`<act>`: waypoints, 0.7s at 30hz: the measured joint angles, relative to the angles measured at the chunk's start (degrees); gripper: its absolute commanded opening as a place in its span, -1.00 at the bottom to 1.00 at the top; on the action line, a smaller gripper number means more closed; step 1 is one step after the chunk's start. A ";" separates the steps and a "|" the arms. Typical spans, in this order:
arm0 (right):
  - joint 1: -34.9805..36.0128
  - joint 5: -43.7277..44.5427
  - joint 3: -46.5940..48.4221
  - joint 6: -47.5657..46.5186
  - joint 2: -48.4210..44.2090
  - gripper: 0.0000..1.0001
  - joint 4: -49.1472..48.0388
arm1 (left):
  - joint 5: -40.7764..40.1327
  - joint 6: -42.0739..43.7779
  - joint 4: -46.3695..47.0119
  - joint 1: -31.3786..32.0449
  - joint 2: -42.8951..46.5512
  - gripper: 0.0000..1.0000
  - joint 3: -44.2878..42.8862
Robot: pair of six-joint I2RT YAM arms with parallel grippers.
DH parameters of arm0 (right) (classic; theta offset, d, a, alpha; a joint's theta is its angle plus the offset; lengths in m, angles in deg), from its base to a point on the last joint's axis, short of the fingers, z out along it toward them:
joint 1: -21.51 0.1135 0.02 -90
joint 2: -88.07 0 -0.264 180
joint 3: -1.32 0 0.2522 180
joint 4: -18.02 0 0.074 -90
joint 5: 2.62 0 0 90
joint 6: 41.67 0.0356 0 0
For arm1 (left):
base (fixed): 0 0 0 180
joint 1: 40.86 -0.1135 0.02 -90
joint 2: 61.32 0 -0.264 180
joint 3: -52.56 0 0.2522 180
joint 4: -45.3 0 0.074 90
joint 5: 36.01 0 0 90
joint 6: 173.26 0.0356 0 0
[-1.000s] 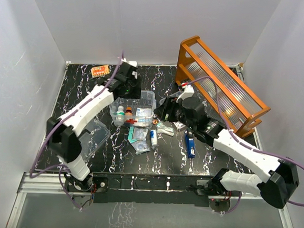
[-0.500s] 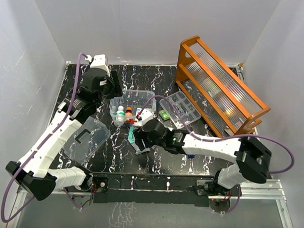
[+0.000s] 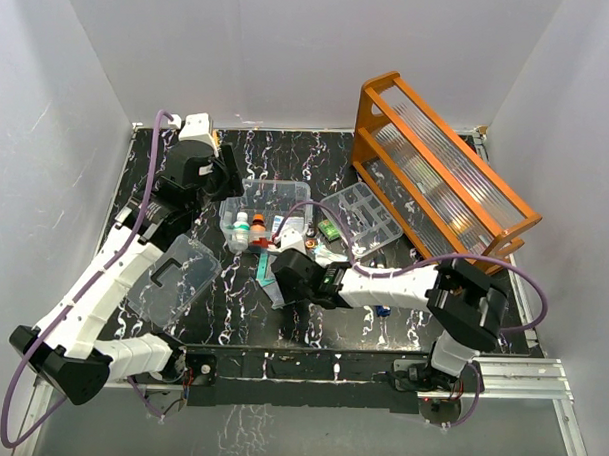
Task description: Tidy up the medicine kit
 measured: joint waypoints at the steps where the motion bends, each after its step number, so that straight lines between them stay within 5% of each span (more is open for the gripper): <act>1: 0.00 0.00 0.13 0.11 0.59 -0.25 0.02 | 0.02 -0.02 0.00 0.00 -0.02 0.21 0.00; 18: 0.00 -1.33 1.68 0.26 6.75 -0.43 -2.51 | 0.28 -0.83 -0.22 0.00 -1.42 0.23 0.00; 21: 0.00 -1.95 1.77 0.44 7.08 -0.65 -3.23 | 0.28 -0.92 -0.22 0.00 -1.42 0.23 0.00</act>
